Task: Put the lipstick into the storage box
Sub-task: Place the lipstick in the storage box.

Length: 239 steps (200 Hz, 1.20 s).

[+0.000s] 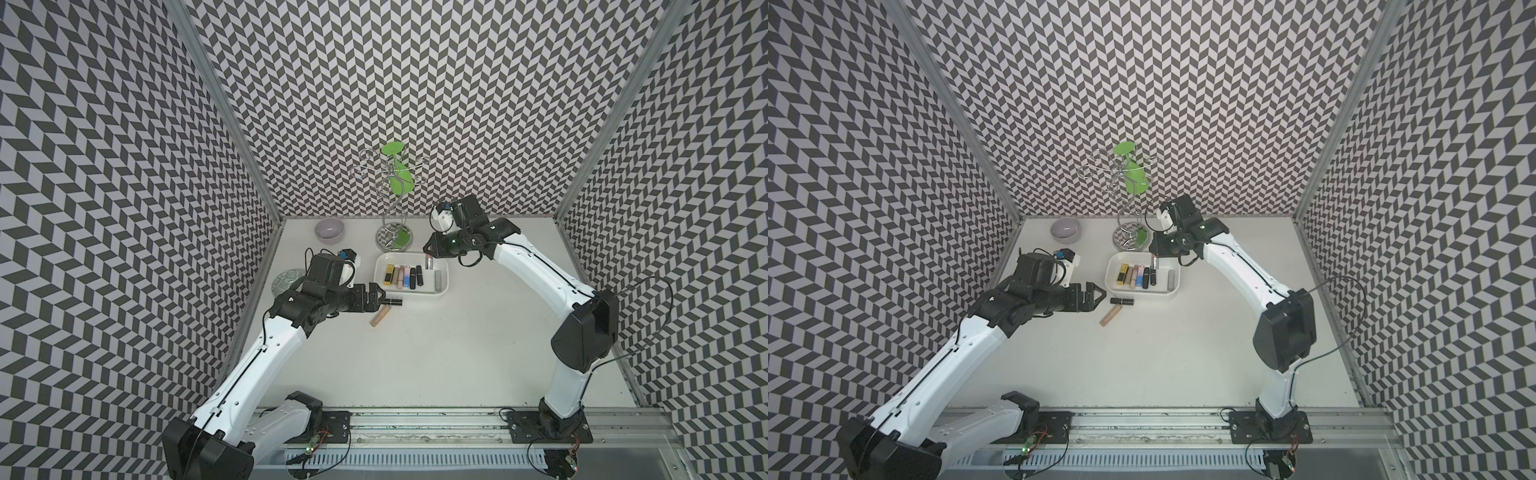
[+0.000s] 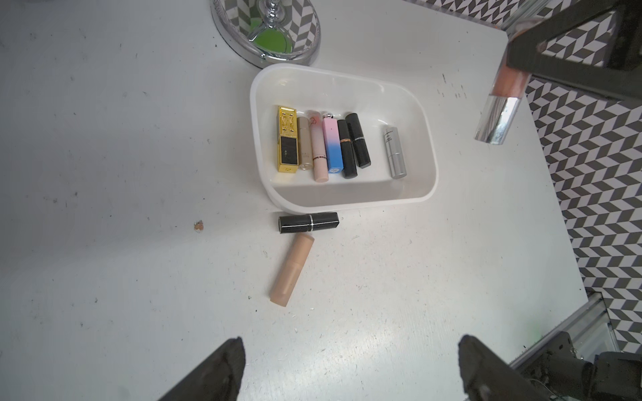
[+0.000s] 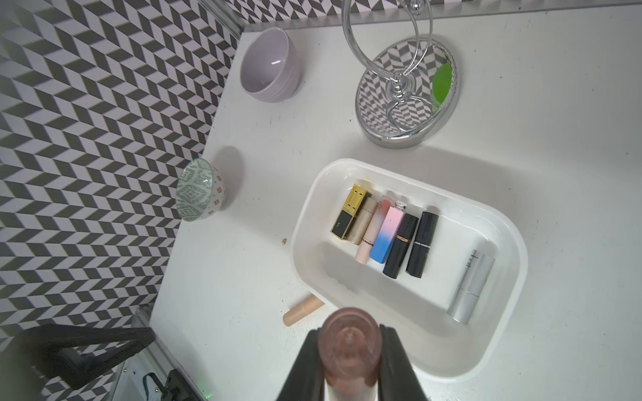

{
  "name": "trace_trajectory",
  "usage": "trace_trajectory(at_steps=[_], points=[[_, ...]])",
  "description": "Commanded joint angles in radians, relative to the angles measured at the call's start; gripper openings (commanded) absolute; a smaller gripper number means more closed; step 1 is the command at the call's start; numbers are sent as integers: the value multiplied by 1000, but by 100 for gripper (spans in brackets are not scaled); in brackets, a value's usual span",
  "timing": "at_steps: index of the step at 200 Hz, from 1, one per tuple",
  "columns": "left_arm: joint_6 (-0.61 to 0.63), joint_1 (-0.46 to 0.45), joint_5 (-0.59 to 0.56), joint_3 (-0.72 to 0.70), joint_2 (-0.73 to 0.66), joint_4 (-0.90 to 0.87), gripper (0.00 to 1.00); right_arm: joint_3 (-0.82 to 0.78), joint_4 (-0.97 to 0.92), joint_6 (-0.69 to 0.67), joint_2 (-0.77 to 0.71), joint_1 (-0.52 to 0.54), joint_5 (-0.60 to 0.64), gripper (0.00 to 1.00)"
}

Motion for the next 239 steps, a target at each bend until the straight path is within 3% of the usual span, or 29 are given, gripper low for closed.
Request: trace_trajectory(at_steps=[1, 103, 239], points=[[6, 5, -11, -27, -27, -25, 99, 46, -35, -43, 41, -2, 27, 17], [-10, 5, -3, -78, 11, -4, 99, 191, -90, -97, 279, -16, 30, 18], [27, 18, 9, -45, 185, 60, 99, 214, -57, -112, 417, -77, -12, 18]])
